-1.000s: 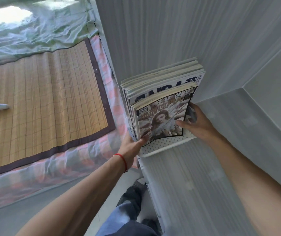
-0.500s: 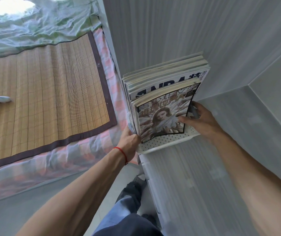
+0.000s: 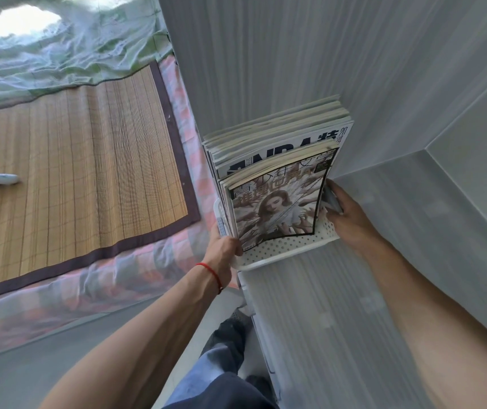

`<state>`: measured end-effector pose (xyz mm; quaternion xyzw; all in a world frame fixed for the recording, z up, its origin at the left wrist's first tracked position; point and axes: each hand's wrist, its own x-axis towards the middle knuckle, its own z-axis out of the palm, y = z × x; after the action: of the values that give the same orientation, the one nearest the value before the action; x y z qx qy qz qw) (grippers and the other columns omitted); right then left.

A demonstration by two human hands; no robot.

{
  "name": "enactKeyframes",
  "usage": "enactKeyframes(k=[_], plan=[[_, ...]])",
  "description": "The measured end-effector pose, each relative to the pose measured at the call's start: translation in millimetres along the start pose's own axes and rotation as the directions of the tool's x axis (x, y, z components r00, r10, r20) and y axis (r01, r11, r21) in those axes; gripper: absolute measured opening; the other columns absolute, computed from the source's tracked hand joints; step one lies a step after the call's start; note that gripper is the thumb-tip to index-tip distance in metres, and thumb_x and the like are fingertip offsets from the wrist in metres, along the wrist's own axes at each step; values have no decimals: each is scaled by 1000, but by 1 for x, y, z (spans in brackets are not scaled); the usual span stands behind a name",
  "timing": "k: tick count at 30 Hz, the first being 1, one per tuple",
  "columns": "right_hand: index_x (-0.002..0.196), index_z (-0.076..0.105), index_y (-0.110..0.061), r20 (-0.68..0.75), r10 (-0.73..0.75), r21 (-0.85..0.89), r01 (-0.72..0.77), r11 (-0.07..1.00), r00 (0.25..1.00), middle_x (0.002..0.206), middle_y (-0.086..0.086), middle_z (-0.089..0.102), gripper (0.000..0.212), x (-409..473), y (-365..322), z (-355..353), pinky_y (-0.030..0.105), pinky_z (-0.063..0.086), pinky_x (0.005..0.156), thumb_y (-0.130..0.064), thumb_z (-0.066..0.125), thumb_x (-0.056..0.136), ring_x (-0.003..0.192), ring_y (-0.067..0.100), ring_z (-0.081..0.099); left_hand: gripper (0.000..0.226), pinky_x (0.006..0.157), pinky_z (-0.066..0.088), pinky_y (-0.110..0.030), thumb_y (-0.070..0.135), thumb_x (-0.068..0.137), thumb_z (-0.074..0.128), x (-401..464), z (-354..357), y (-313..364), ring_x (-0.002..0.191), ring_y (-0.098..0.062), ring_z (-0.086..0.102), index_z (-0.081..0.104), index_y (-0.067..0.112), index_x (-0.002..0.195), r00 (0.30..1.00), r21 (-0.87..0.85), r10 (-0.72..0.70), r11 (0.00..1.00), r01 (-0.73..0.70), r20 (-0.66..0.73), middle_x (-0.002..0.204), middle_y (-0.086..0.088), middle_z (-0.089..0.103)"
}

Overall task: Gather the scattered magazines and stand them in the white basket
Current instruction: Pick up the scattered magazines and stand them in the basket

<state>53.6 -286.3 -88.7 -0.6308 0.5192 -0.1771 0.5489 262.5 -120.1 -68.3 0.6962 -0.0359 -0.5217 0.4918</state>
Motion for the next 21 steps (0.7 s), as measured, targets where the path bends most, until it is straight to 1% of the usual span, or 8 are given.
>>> enactKeyframes(k=[4, 7, 10, 13, 15, 17, 19, 21], plan=[[153, 38, -44, -32, 23, -18, -23, 1000, 999, 120, -45, 46, 79, 1, 0, 0, 3, 34, 86, 11, 51, 97, 116, -18, 44, 78, 92, 51, -49, -26, 76, 29, -2, 4, 3, 107, -38, 54, 40, 11, 144, 1000, -32, -1, 999, 1, -16, 114, -21, 55], [149, 42, -46, -29, 36, -2, -36, 999, 999, 115, -48, 49, 84, 4, 2, 0, 6, 37, 85, 16, 52, 94, 104, -26, 54, 79, 94, 53, -54, -27, 75, 27, -2, 5, 2, 105, -37, 53, 39, 12, 143, 1000, -60, -8, 998, 6, -23, 117, -23, 55], [138, 49, -57, -25, 31, 22, -31, 999, 999, 115, -42, 58, 90, 6, 4, -1, 12, 41, 89, 20, 51, 91, 105, -27, 54, 75, 87, 54, -47, -25, 77, 30, -2, 5, 2, 102, -35, 54, 38, 10, 142, 999, -43, -43, 998, 41, -34, 114, -21, 53], [127, 52, -67, -39, 34, 45, -32, 998, 999, 115, -37, 61, 98, 7, 5, -2, 12, 45, 90, 23, 50, 89, 106, -22, 58, 78, 105, 48, -63, -26, 73, 31, -1, 4, 4, 123, -47, 53, 38, 11, 141, 999, -25, -54, 998, 54, -2, 133, -29, 52], [136, 51, -56, -57, 42, 68, -38, 997, 998, 114, -36, 61, 93, 9, 5, -5, 4, 48, 80, 24, 50, 88, 101, -24, 60, 80, 104, 46, -68, -26, 70, 33, 1, 4, 4, 127, -50, 51, 39, 12, 139, 998, -20, -59, 998, 59, 15, 137, -31, 50], [146, 48, -44, -54, 50, 71, -46, 996, 997, 119, -26, 64, 86, 10, 5, -7, -1, 46, 73, 22, 50, 91, 95, -25, 60, 81, 104, 45, -70, -26, 67, 34, 3, 5, 5, 128, -51, 49, 39, 16, 137, 998, -17, -54, 998, 54, 19, 138, -30, 48], [150, 46, -39, -53, 64, 69, -60, 996, 997, 130, -13, 62, 82, 10, 4, -6, -2, 44, 74, 20, 50, 93, 97, -25, 58, 84, 103, 46, -71, -25, 65, 34, 3, 4, 5, 127, -49, 49, 37, 20, 136, 999, -14, -40, 999, 40, 30, 138, -28, 48], [151, 43, -41, -54, 61, 53, -58, 997, 997, 140, -9, 57, 80, 9, 3, -5, 4, 43, 78, 17, 49, 95, 108, -14, 58, 85, 101, 47, -70, -25, 65, 34, 3, 4, 5, 126, -48, 50, 36, 20, 137, 999, -6, -45, 999, 45, 29, 136, -27, 49]])
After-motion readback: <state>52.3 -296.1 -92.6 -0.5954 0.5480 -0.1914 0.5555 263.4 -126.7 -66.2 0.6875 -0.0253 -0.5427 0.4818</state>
